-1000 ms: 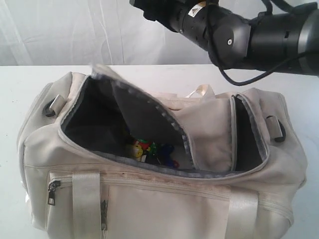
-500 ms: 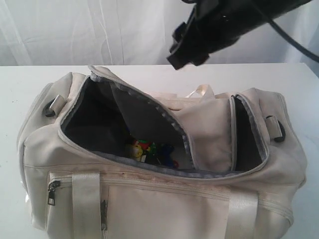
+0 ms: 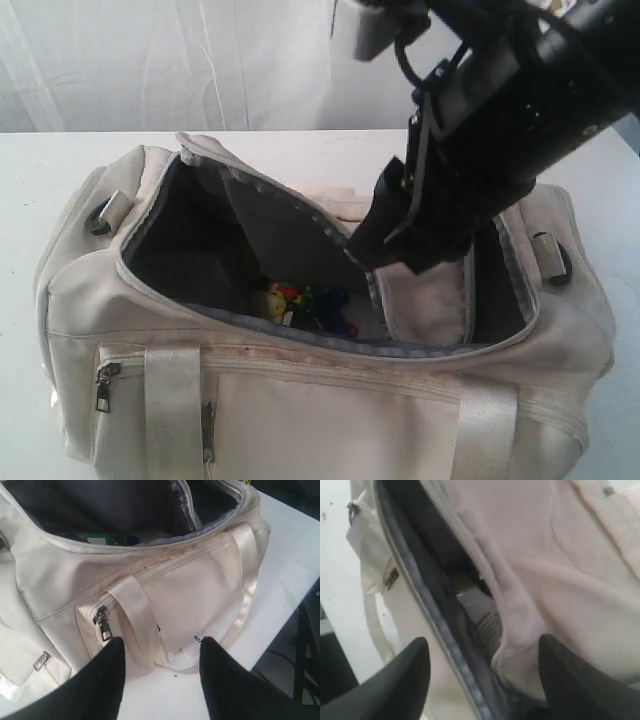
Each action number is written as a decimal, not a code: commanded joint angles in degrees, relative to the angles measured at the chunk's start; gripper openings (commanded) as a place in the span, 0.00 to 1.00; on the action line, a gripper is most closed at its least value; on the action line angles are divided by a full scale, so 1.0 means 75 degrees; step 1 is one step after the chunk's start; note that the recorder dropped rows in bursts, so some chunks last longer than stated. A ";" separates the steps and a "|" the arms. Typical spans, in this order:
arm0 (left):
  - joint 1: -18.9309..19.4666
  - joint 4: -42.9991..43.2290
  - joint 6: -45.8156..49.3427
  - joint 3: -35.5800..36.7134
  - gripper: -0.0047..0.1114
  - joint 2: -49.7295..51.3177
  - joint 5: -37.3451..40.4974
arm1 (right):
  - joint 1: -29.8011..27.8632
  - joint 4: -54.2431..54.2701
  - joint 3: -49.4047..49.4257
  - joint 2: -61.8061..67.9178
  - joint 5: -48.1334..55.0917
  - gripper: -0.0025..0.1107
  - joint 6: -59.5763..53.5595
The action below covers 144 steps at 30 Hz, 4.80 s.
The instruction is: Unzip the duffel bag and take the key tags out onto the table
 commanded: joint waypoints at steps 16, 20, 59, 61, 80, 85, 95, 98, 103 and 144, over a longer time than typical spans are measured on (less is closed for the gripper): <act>0.0017 -0.0112 0.0142 0.0034 0.48 -0.0079 0.0246 | 0.0867 -0.1524 0.0835 0.1099 -0.1551 0.39 0.0243; 0.0017 -0.0112 0.0142 0.0034 0.48 -0.0079 0.0246 | 0.0867 -0.2436 0.0821 0.1252 -0.1237 0.17 0.0243; 0.0017 0.0231 0.0430 0.0034 0.48 -0.0079 0.0199 | -0.2156 -0.6759 -0.0660 0.3598 -0.8374 0.26 0.9538; 0.0017 0.0270 0.0430 0.0034 0.48 -0.0079 0.0199 | -0.2207 -0.6759 -0.0674 0.3771 -0.8177 0.35 1.0036; 0.0017 0.0270 0.0412 0.0034 0.48 -0.0079 0.0244 | -0.2779 -0.4372 -0.1086 0.4257 -0.9699 0.38 1.3434; 0.0017 0.0270 0.0393 0.0034 0.48 -0.0079 0.0245 | -0.2907 -0.4430 -0.1426 0.4257 -0.7968 0.38 1.3305; 0.0017 0.0270 0.0393 0.0034 0.48 -0.0079 0.0245 | -0.2720 -0.1473 -0.1464 0.4482 -0.5641 0.45 0.6344; 0.0017 0.0270 0.0393 0.0034 0.48 -0.0079 0.0245 | -0.2720 -0.0272 -0.1464 0.4518 -0.5390 0.46 0.4406; 0.0017 0.0270 0.0393 0.0034 0.48 -0.0079 0.0245 | -0.2720 0.0430 -0.1643 0.4202 -0.5415 0.40 0.3795; 0.0017 0.0002 0.0771 0.0034 0.48 -0.0150 0.0358 | -0.0439 0.2091 -0.1910 0.5653 -0.1620 0.50 -0.0489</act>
